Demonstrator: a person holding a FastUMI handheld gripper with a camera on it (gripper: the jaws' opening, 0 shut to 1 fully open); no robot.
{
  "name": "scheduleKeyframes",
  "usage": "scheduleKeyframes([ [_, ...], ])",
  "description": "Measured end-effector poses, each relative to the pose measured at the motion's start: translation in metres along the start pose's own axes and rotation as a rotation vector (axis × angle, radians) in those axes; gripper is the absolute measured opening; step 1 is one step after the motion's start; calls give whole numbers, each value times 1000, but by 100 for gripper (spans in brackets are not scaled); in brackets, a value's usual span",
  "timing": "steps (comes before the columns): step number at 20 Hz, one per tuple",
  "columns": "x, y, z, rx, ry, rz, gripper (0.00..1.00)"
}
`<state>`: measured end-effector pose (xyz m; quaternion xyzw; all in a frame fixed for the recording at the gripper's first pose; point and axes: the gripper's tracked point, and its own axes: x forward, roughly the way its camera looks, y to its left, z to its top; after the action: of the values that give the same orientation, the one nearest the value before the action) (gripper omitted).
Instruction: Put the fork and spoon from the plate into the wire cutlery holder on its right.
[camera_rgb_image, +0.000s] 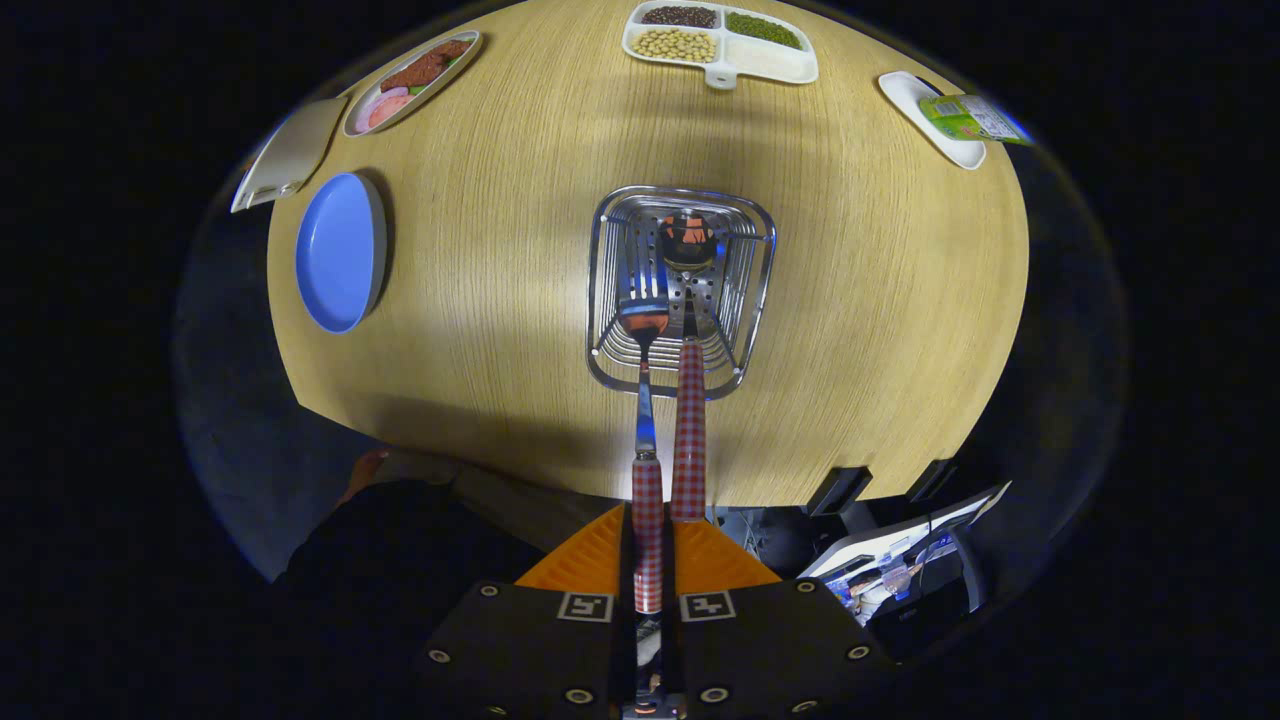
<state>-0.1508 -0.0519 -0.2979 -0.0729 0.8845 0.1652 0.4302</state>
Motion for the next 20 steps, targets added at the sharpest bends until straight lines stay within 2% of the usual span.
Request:
scheduleKeyframes([
  [6,-10,0,5,26,19,21,10],
  [7,-12,0,8,29,13,23,13],
  [10,-13,-1,10,48,-3,30,14],
  [18,-42,13,27,75,-139,101,13],
  [20,-44,9,20,76,-172,99,16],
])
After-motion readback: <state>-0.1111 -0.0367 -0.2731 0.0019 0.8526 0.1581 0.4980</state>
